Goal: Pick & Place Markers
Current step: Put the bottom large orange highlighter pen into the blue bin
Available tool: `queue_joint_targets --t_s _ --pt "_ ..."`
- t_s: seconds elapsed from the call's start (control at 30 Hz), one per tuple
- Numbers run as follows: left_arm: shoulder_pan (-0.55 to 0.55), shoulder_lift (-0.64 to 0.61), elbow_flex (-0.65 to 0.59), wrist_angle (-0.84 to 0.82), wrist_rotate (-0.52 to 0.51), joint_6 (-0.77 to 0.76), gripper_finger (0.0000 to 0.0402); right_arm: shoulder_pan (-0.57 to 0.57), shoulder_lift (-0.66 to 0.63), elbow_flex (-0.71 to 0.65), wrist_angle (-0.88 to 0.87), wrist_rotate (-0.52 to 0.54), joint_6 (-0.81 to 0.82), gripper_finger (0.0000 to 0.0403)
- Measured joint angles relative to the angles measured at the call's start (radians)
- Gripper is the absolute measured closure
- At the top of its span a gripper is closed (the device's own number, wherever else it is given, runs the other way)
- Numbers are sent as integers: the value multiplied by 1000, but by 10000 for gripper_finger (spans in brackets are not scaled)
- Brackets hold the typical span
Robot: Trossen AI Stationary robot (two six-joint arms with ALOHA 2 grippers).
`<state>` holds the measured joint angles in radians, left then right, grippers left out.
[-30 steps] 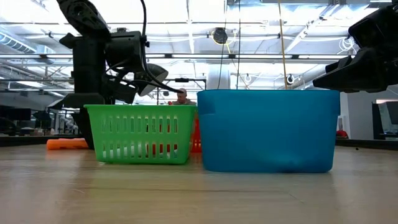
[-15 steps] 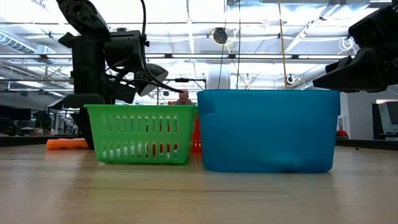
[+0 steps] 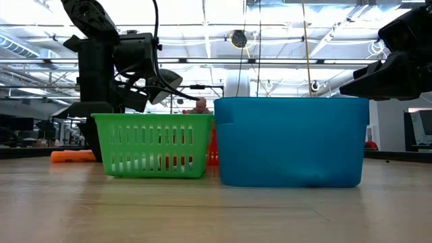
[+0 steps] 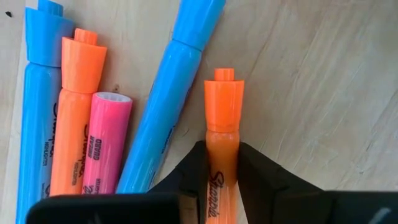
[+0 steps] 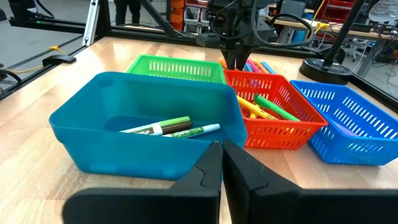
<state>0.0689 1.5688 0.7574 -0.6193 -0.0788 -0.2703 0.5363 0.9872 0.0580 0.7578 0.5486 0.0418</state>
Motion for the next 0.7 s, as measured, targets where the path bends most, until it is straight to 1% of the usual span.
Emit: queue_joint_targets --t_s 0.27,0.4,0.53,0.6,0.7 --pt "0 0 0 1 -1 0 336 0 0 0 0 0 0 403" --pt "0 -2 5 -9 -13 27 336 0 0 0 0 0 0 403" --pt "2 -59 30 -48 -69 26 336 0 0 0 -1 0 0 403" --pt "-2 -104 38 -44 -76 34 336 0 0 0 -1 0 0 403" --pt "-14 -174 61 -56 -127 56 336 0 0 0 -3 2 0 403"
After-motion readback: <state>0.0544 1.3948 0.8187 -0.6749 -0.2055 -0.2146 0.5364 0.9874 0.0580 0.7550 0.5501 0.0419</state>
